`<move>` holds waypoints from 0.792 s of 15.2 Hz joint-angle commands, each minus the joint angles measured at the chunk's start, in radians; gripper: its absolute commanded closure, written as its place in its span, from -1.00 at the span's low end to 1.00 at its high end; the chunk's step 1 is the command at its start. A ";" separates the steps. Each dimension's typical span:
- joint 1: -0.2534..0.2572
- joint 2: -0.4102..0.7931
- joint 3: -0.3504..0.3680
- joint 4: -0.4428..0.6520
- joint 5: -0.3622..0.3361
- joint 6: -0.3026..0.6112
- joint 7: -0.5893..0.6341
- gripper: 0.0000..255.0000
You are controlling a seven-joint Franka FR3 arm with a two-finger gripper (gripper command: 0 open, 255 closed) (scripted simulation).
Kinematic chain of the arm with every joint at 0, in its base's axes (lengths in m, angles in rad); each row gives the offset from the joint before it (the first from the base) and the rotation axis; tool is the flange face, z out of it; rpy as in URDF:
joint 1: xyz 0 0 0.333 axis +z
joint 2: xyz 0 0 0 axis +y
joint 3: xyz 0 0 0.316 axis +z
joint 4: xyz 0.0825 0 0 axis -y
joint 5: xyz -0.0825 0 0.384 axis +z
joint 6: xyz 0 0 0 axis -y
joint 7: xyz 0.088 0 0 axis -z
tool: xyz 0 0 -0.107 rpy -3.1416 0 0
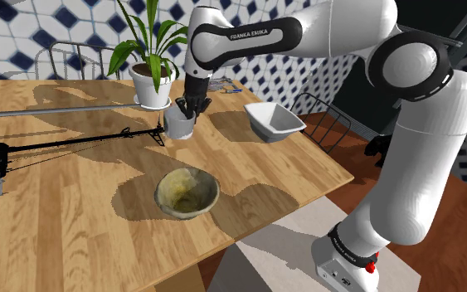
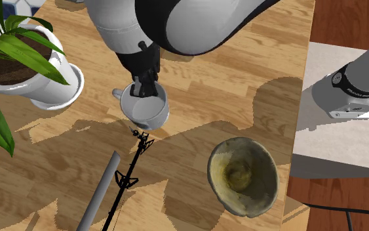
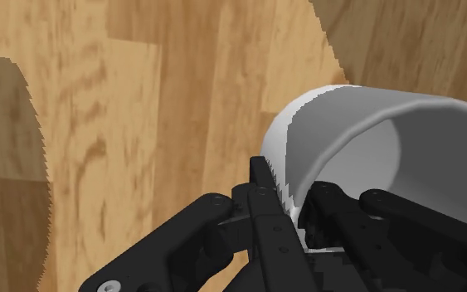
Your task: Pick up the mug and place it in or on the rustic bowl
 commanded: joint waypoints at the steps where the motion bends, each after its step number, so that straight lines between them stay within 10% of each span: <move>1: -0.001 -0.010 0.001 0.015 0.002 -0.025 0.000 1.00; 12: -0.001 -0.040 0.004 0.121 0.009 -0.160 0.002 1.00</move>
